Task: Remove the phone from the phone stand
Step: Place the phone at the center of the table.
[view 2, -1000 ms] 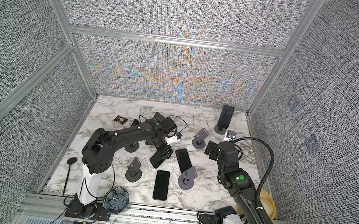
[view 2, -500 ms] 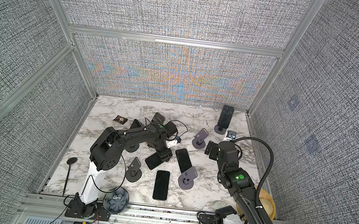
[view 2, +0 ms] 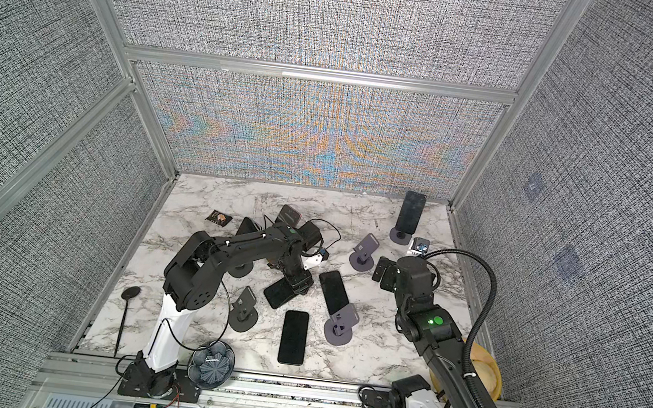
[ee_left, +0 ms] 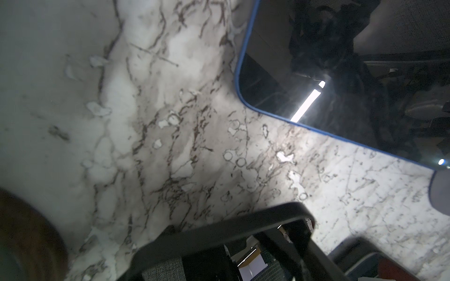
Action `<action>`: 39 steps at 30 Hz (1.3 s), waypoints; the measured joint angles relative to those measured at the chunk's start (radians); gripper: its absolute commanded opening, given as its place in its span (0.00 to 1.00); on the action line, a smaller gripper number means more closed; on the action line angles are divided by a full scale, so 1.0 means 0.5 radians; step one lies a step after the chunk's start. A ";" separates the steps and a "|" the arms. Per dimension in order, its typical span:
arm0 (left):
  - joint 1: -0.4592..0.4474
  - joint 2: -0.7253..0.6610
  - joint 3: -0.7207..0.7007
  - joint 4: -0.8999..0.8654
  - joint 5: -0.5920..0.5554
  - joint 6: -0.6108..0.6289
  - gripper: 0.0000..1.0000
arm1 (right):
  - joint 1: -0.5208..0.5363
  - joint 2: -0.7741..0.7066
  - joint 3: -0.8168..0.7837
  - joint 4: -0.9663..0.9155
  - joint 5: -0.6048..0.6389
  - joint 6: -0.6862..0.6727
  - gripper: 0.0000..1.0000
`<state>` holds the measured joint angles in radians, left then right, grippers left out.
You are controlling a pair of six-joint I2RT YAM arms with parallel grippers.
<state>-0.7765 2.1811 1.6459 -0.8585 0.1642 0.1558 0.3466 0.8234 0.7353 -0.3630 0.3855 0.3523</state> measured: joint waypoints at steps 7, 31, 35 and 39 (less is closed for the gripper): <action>0.000 -0.001 -0.016 0.014 -0.001 0.000 0.68 | -0.005 0.005 0.000 0.000 -0.002 0.006 0.99; -0.001 0.016 -0.037 0.036 -0.009 0.007 0.76 | -0.039 -0.009 -0.008 0.000 -0.002 0.006 0.99; -0.002 0.017 -0.037 0.037 -0.009 0.009 0.77 | -0.047 -0.009 -0.015 0.000 -0.005 0.007 0.99; -0.002 0.017 -0.037 0.038 -0.009 0.010 0.77 | -0.055 -0.008 -0.021 0.000 -0.014 0.007 0.99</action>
<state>-0.7773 2.1895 1.6272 -0.8394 0.1596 0.1608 0.3191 0.8196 0.7250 -0.3630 0.3786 0.3557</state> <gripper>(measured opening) 0.770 0.992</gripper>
